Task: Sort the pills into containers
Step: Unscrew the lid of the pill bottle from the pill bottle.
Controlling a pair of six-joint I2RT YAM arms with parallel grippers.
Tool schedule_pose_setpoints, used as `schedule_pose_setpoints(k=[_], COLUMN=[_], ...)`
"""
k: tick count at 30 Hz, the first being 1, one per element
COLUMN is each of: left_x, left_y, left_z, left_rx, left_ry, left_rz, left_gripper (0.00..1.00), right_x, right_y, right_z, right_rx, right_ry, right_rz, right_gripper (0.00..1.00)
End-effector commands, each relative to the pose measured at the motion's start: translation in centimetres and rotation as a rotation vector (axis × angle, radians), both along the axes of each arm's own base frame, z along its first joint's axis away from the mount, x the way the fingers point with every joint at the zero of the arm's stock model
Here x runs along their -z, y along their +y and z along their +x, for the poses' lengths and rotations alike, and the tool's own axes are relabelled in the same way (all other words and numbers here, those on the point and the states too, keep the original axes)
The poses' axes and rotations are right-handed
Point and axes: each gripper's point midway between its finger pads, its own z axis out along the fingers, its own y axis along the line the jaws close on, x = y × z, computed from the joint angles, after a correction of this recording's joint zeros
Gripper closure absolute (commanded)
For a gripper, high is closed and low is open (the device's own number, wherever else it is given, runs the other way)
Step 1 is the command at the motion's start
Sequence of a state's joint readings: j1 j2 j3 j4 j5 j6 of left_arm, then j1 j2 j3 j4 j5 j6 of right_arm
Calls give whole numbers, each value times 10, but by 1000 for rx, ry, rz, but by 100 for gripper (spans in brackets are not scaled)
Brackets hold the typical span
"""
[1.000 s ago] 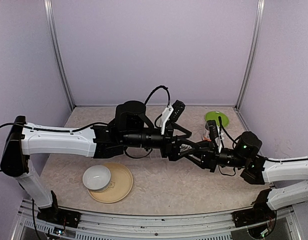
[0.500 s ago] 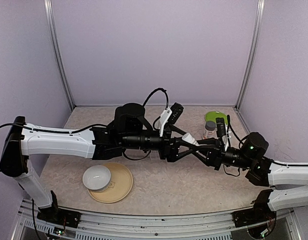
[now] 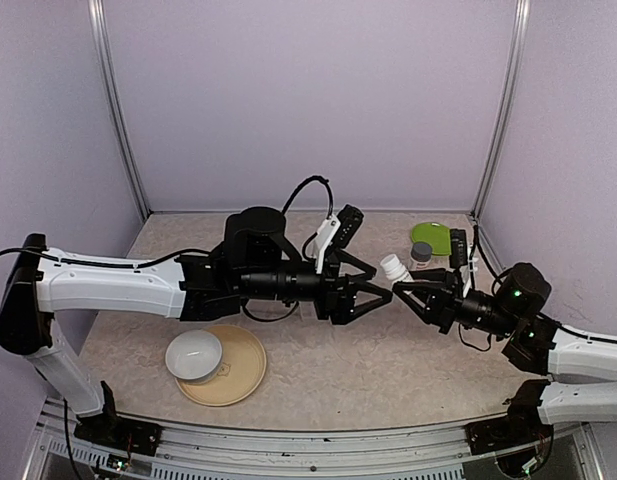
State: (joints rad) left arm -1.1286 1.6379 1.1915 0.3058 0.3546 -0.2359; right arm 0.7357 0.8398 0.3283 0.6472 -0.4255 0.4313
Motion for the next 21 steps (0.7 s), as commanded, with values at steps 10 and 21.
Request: schedule_pose_setpoints(k=[10,21], left_x=[-18,-15], left_y=[3,-5], left_z=[22,12], left_rx=[-1,67], left_ry=[69,72], left_rz=[-36,-27], left_gripper=[26,39], right_x=[9,13], right_y=[9,11], right_z=[-23,-21], right_rx=[-151,-149], right_ry=[-66,-58], right_rz=[-41,-54], right_gripper=[100,100])
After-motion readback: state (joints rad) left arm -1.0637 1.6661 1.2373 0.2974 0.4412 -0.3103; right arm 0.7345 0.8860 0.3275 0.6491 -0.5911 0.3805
